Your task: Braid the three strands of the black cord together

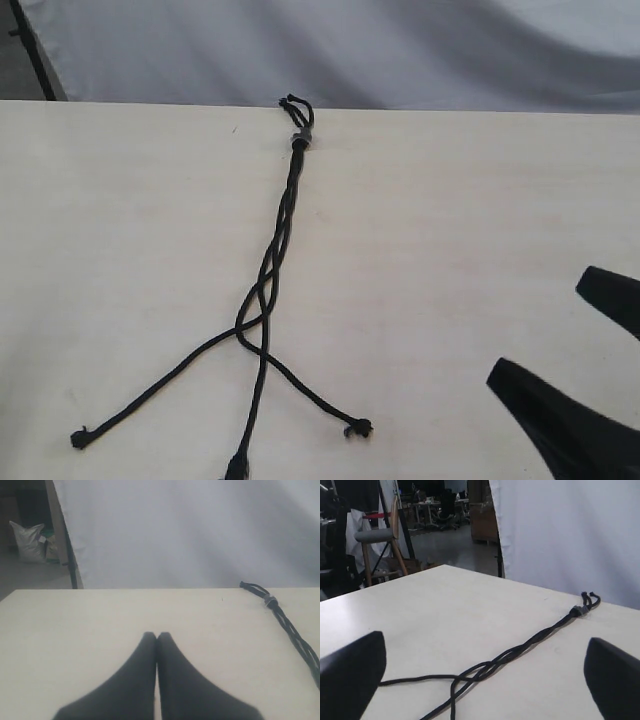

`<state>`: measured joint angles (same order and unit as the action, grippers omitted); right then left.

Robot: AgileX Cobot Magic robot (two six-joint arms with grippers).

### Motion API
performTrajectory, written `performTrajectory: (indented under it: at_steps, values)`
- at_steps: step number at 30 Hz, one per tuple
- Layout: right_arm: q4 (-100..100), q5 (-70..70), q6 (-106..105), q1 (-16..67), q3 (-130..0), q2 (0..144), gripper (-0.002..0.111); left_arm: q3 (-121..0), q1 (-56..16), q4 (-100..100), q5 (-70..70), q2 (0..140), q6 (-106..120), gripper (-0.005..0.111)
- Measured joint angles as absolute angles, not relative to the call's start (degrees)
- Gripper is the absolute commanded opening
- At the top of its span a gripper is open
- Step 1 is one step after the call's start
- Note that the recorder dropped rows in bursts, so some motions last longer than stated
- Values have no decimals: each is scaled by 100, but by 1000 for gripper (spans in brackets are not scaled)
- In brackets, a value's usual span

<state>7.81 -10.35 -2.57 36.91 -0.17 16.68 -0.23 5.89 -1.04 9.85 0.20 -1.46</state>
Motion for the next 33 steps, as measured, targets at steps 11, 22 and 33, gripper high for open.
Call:
performTrajectory:
  at_steps: [11, 22, 33]
  values:
    - [781, -618, -268, 1095, -17, 660, 100, -23, 589, -104, 985, 20, -146, 0]
    - [781, 611, -394, -343, -17, 49, 100, -23, 589, -104, 985, 20, -146, 0]
    - [781, 764, -416, -540, -17, 39, 100, -23, 589, -104, 985, 20, -146, 0]
